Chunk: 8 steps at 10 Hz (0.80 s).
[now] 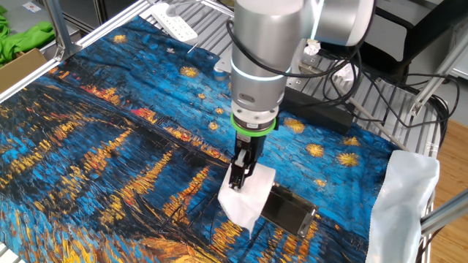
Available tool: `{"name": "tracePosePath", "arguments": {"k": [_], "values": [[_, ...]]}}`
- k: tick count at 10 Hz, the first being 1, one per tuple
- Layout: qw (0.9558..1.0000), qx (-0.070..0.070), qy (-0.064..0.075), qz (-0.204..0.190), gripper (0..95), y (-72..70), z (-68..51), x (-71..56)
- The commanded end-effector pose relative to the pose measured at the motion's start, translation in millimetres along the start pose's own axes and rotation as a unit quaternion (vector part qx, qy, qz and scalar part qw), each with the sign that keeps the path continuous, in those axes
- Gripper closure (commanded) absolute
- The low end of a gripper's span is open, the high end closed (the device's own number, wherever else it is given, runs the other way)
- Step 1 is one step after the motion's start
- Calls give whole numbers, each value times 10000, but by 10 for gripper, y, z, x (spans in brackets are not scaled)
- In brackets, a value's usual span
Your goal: Put the toilet paper on its holder
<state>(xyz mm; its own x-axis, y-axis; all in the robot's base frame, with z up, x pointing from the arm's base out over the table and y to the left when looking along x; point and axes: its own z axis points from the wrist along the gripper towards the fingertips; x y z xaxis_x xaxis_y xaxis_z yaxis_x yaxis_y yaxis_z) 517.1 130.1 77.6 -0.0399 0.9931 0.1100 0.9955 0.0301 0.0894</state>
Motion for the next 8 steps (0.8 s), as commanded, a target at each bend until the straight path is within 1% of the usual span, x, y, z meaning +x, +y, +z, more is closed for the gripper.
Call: {"name": "tracePosePath", "arguments": {"k": [1, 2, 5, 7, 8], "values": [[10000, -12, -12, 32, 950, -25, -5, 41], [10000, -18, -12, 49, 950, -34, 2, 65], [9999, -52, -10, 94, 950, -97, 50, 206], [9999, -48, 13, 151, 950, -144, 38, 296], [9998, -47, 31, 166, 950, -157, 31, 316]]}}
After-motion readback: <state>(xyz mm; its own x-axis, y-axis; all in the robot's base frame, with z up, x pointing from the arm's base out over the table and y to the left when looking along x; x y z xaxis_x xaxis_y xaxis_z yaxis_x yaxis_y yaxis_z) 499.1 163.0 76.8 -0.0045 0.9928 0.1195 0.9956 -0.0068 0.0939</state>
